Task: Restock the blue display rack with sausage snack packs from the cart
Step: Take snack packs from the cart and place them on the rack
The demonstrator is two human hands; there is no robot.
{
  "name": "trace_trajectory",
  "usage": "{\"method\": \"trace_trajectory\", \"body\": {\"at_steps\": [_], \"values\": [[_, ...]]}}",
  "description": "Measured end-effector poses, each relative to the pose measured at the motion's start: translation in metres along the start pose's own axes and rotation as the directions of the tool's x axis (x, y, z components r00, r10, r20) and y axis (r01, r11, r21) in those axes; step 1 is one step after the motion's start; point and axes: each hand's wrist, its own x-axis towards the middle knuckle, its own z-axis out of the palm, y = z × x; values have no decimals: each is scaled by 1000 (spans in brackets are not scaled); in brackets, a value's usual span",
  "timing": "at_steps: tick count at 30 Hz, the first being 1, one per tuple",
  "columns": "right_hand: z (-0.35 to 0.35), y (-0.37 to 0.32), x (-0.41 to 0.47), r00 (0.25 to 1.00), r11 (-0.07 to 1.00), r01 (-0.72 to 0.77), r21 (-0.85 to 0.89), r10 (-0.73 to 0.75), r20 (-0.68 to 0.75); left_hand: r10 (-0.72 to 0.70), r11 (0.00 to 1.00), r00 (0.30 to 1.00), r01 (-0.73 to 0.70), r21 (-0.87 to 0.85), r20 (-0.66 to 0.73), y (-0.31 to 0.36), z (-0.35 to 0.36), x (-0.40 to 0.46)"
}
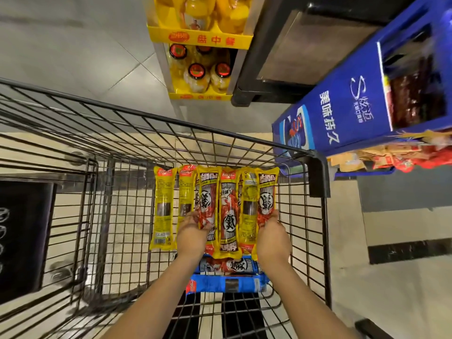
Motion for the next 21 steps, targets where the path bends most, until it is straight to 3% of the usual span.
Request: {"method": "trace_trajectory", "body": {"at_steps": [7,10,15,21], "values": [[-16,-7,-17,1000,993,7,116,-9,21,-24,999,997,26,-34,69,-1,-24,-24],[-36,-6,-38,980,977,188,102,-194,49,34,992,993,-48,117,117,2,-51,-44],[-87,13,-84,876,868,468,164,-481,45,159,903,981,-191,386,112,23,-94,-80],[-172,87,-126,804,782,594,189,-582,-118,405,724,909,-386,571,101,88,-101,-164]]}}
